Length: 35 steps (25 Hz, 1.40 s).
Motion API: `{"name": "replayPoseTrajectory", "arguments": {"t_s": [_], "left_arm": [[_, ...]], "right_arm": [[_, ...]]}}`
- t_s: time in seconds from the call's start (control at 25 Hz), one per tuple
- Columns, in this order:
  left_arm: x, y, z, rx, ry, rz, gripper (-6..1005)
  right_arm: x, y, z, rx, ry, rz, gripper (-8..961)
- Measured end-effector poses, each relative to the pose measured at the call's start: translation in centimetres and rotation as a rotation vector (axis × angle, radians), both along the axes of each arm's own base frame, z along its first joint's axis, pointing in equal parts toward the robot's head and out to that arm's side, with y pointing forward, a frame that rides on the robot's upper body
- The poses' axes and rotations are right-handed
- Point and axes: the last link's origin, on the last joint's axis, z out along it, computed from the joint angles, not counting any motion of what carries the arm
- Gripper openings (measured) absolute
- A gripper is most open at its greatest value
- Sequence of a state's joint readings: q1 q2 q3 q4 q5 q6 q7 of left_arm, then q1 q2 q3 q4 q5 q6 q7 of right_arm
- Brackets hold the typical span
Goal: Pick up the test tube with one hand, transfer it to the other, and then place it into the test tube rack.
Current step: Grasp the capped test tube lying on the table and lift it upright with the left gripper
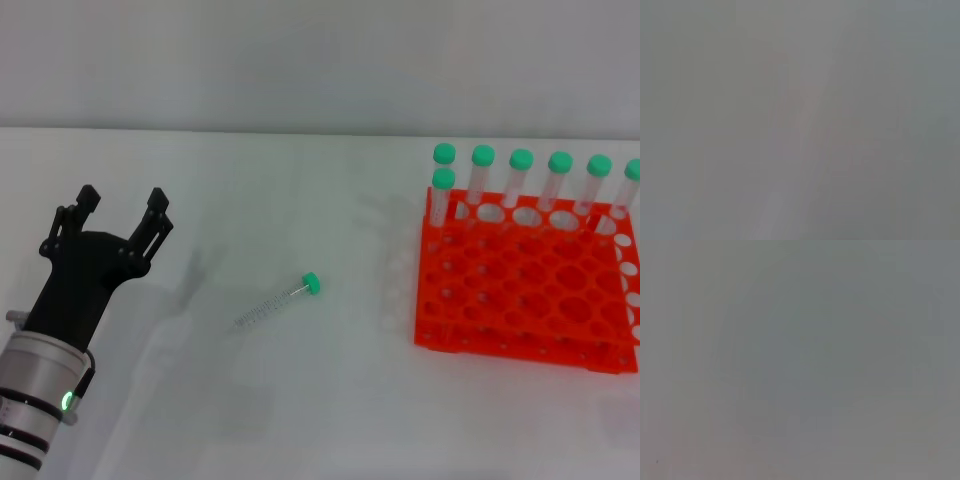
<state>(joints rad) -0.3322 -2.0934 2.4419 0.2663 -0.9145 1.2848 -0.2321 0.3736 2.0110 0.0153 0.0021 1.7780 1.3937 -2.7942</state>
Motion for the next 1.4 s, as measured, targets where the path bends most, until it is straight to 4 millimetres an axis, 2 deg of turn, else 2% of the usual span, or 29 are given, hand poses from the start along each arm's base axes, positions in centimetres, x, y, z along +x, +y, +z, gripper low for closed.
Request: {"name": "replayPoseTrajectory", "arguments": {"t_s": [0.52,0.76,1.04,1.28,1.4], "left_arm": [[-0.9,-1.2,-0.3,-0.037,-0.056,0.030,880],[-1.0,-0.5,0.5,-0.030,-0.124,0.028,879],[-1.5,2.8,3.3,-0.126,-0.208,-0.014,879],[-1.1,7.5,8.2,-0.413,-0.259,-0.049,880],[-0.3,9.1,9.9,-0.537,-0.248,-0.047,879]], "right_arm": [[-0.1,0.0,-0.2,-0.004,0.007,0.003,834],[-0.4,-0.1,-0.9,-0.023,0.018,0.009,832],[-0.3,-0.4,-1.4,-0.033,0.036,0.002,831],[-0.3,-0.3,-1.4,-0.032,0.037,-0.001,831],[-0.4,-0.1,-1.4,-0.034,0.037,-0.001,830]]}}
